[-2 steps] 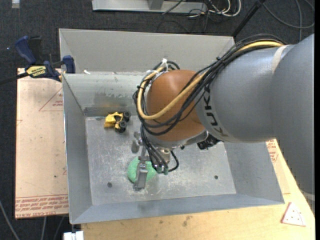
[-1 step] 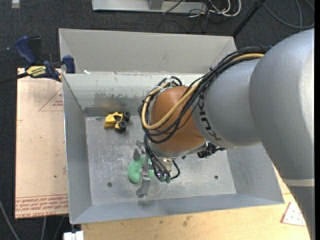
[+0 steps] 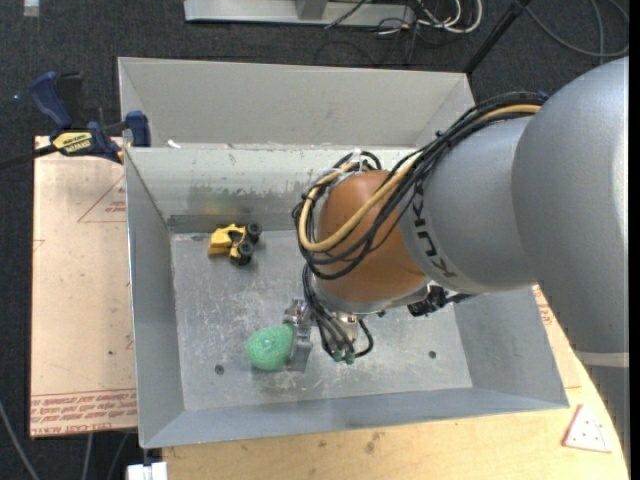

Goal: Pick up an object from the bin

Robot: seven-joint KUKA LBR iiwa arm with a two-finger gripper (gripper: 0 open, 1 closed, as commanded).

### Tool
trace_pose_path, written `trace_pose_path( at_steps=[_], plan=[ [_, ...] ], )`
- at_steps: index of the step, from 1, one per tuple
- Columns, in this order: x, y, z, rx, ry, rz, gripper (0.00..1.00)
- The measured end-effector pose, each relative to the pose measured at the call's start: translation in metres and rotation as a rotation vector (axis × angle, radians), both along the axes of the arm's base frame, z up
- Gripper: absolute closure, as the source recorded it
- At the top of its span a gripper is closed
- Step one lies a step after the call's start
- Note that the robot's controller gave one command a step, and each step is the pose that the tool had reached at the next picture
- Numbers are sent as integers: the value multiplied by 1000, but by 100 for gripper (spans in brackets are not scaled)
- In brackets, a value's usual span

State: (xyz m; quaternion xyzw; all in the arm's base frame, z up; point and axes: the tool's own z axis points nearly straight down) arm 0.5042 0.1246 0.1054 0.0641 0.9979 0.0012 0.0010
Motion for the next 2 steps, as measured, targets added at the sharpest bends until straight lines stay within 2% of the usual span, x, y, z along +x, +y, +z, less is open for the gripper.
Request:
trace_pose_path(
  at_steps=[1, 2],
  plan=[
    [0, -1, -1, -1, 2, -2, 100],
    [27, 10, 185, 1, -9, -7, 100]
  ],
)
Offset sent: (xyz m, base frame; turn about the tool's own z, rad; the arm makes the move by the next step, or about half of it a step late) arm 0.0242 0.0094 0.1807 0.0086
